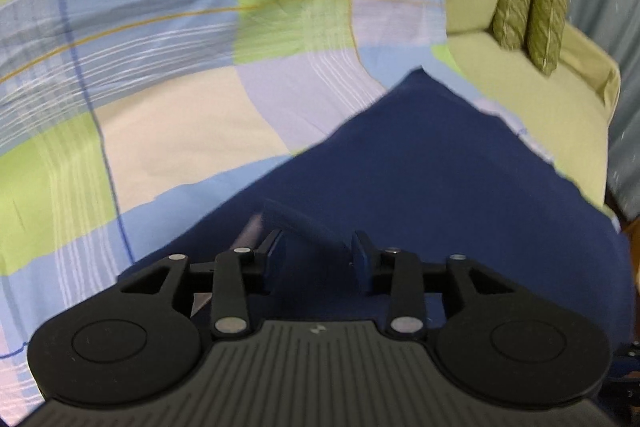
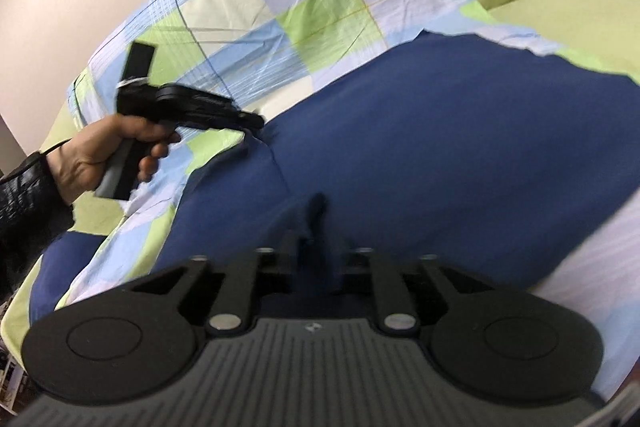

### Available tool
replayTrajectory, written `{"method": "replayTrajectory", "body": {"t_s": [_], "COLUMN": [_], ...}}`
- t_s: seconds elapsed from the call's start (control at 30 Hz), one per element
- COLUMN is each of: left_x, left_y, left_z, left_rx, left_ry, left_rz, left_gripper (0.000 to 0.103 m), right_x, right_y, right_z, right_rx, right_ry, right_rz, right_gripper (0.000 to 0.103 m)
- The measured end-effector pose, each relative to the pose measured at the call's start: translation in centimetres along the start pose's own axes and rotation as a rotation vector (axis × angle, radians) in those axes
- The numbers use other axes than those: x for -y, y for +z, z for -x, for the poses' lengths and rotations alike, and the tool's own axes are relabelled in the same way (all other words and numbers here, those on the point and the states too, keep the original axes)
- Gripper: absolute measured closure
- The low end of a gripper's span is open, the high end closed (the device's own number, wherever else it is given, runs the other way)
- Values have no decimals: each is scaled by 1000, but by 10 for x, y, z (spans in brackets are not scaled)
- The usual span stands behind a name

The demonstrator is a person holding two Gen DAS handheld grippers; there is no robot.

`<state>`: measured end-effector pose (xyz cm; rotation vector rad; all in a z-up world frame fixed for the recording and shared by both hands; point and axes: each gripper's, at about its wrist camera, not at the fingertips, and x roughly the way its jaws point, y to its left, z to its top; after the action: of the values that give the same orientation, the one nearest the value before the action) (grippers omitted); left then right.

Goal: Fold clothes
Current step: 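Lift the navy shirt hem with both grippers and fold it over the body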

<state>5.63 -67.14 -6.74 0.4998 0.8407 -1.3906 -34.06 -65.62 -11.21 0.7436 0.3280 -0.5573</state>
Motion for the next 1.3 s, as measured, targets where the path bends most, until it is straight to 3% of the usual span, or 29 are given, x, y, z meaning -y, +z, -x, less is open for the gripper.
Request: {"method": "replayTrajectory", "body": {"t_s": [0.2, 0.4, 0.53, 0.67, 0.73, 0.87, 1.03, 1.17, 1.27, 1.3], "left_x": [-25, -8, 16, 23, 20, 15, 9, 6, 5, 3], "left_y": [5, 0, -9, -14, -13, -15, -13, -12, -8, -7], "left_z": [20, -8, -32, -46, -49, -44, -44, -54, -57, -57], "left_rx": [26, -27, 18, 38, 12, 5, -6, -20, -44, -53], "left_ry": [14, 83, 107, 38, -2, -34, -21, -42, -80, -95], "left_rz": [-63, -349, -610, -787, -813, -840, -860, -852, -826, -814], "left_gripper": [57, 57, 57, 63, 71, 70, 61, 60, 67, 77], "right_x": [1, -7, -10, -13, -16, -19, -19, -20, -17, -18], "right_y": [15, 27, 28, 28, 29, 31, 34, 33, 33, 33], "right_z": [0, -29, -47, -51, -53, -57, -58, -61, -62, -62], "right_rx": [11, -74, -136, -162, -178, -196, -200, -198, -197, -200], "right_ry": [19, 4, 14, 32, 33, 34, 42, 30, 24, 24], "right_rz": [-11, 114, 144, 158, 192, 216, 190, 193, 176, 181], "right_gripper": [75, 71, 71, 70, 70, 71, 69, 71, 71, 71]}}
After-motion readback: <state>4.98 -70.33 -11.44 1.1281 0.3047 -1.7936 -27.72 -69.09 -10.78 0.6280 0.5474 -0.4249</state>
